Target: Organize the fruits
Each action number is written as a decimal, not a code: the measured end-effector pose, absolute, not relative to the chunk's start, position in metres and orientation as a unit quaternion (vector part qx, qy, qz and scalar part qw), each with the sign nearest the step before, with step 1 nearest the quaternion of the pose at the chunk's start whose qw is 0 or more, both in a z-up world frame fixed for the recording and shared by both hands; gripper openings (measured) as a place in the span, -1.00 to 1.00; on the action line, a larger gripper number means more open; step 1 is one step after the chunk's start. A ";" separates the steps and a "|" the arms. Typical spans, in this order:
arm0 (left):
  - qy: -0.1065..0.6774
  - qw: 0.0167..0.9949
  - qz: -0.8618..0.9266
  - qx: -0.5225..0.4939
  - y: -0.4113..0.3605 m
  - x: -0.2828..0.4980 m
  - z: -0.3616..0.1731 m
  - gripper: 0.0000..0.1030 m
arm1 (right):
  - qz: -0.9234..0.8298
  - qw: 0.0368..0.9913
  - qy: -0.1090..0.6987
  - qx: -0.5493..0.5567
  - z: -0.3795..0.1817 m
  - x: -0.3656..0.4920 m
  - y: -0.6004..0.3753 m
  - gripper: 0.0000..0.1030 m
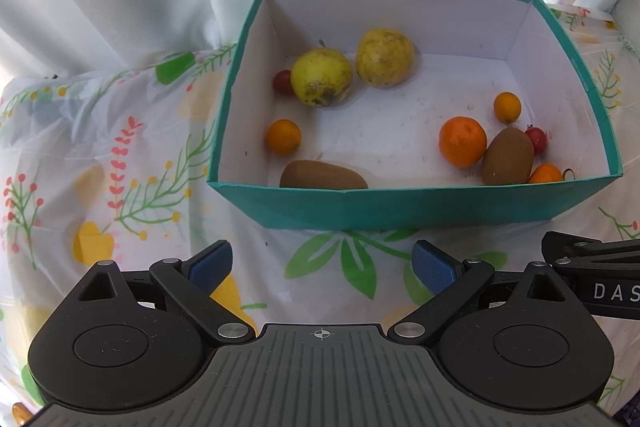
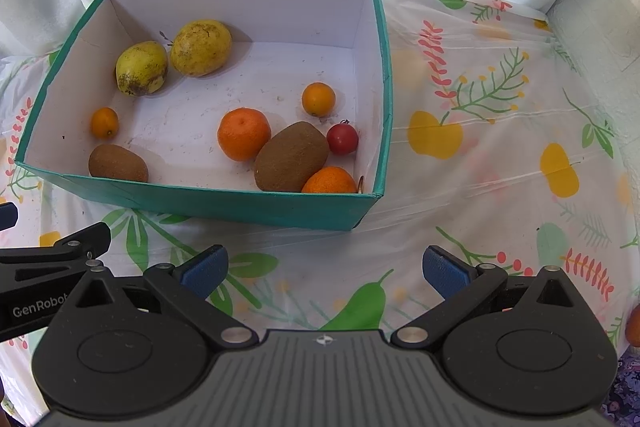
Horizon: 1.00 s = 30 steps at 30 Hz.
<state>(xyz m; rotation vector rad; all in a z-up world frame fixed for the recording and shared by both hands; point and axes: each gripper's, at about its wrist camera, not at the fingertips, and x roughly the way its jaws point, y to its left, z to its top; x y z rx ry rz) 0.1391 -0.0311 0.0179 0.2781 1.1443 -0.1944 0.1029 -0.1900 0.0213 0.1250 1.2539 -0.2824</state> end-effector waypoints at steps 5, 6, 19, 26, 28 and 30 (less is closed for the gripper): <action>0.540 0.826 -0.093 0.130 -0.031 0.140 0.017 0.93 | -0.134 0.798 0.586 0.056 0.021 0.103 -0.189 1.00; 0.541 0.826 -0.094 0.130 -0.031 0.140 0.017 0.93 | -0.134 0.798 0.585 0.056 0.021 0.103 -0.189 1.00; 0.536 0.829 -0.090 0.134 -0.031 0.139 0.017 0.93 | -0.133 0.798 0.585 0.053 0.020 0.104 -0.187 1.00; 0.531 0.831 -0.093 0.136 -0.030 0.137 0.017 0.93 | -0.134 0.798 0.585 0.054 0.019 0.104 -0.187 1.00; 0.526 0.834 -0.095 0.137 -0.030 0.136 0.019 0.93 | -0.134 0.798 0.586 0.054 0.019 0.104 -0.187 1.00; 0.525 0.834 -0.094 0.140 -0.031 0.135 0.019 0.93 | -0.134 0.797 0.586 0.054 0.019 0.104 -0.187 1.00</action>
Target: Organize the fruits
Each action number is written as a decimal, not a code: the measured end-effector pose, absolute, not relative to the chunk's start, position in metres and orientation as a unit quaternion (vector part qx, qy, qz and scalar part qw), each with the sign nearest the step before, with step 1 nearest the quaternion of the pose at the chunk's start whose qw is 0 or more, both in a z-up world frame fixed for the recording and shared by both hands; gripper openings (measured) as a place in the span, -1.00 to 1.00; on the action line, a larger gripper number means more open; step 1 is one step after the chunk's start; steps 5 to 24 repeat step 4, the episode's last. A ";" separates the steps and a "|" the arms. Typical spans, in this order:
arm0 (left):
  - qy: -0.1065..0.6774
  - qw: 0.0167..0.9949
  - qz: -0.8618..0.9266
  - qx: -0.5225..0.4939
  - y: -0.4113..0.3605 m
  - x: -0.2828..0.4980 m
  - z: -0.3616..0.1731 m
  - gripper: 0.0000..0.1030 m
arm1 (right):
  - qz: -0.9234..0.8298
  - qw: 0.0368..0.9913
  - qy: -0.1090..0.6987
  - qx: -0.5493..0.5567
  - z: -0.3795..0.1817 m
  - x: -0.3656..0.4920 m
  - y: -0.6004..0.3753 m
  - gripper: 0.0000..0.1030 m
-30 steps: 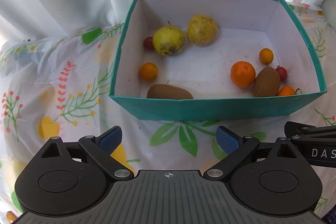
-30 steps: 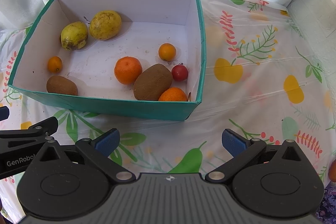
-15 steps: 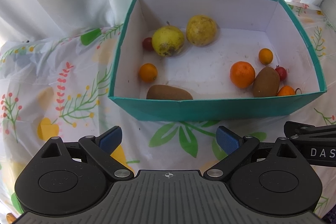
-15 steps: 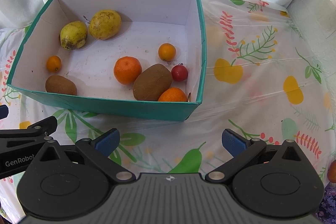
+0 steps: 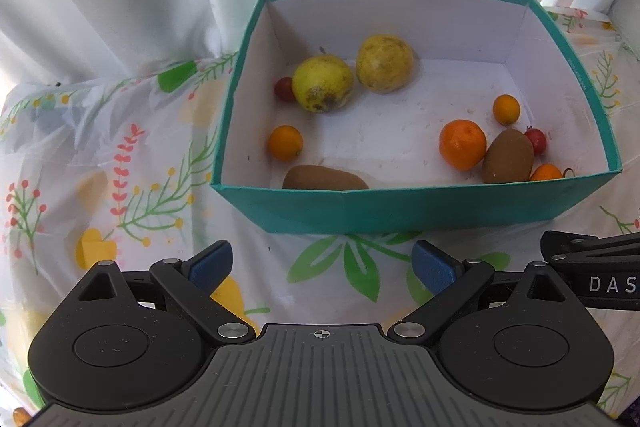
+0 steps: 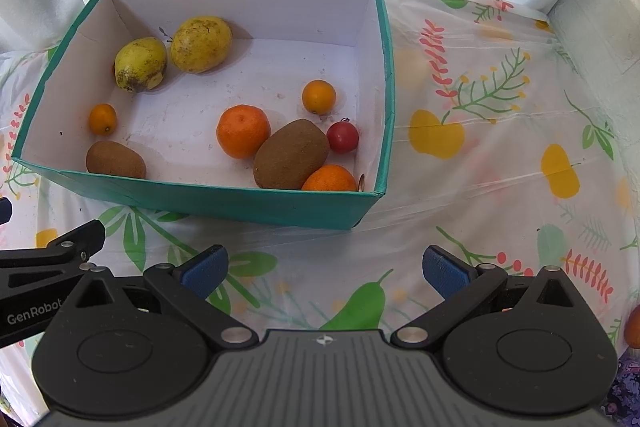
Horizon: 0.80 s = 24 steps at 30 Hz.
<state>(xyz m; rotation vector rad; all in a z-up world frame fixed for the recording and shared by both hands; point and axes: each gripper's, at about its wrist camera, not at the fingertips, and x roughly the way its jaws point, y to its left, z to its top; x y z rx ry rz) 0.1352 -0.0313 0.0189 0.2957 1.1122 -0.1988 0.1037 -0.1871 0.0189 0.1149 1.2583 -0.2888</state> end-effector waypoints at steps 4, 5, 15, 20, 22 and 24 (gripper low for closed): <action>0.526 0.833 -0.090 0.145 -0.033 0.135 0.019 0.93 | -0.133 0.797 0.586 0.051 0.019 0.104 -0.186 1.00; 0.526 0.833 -0.090 0.145 -0.033 0.135 0.019 0.93 | -0.133 0.797 0.586 0.051 0.019 0.104 -0.186 1.00; 0.526 0.833 -0.090 0.145 -0.033 0.135 0.019 0.93 | -0.133 0.797 0.586 0.051 0.019 0.104 -0.186 1.00; 0.526 0.833 -0.090 0.145 -0.033 0.135 0.019 0.93 | -0.133 0.797 0.586 0.051 0.019 0.104 -0.186 1.00; 0.526 0.833 -0.090 0.145 -0.033 0.135 0.019 0.93 | -0.133 0.797 0.586 0.051 0.019 0.104 -0.186 1.00; 0.526 0.833 -0.090 0.145 -0.033 0.135 0.019 0.93 | -0.133 0.797 0.586 0.051 0.019 0.104 -0.186 1.00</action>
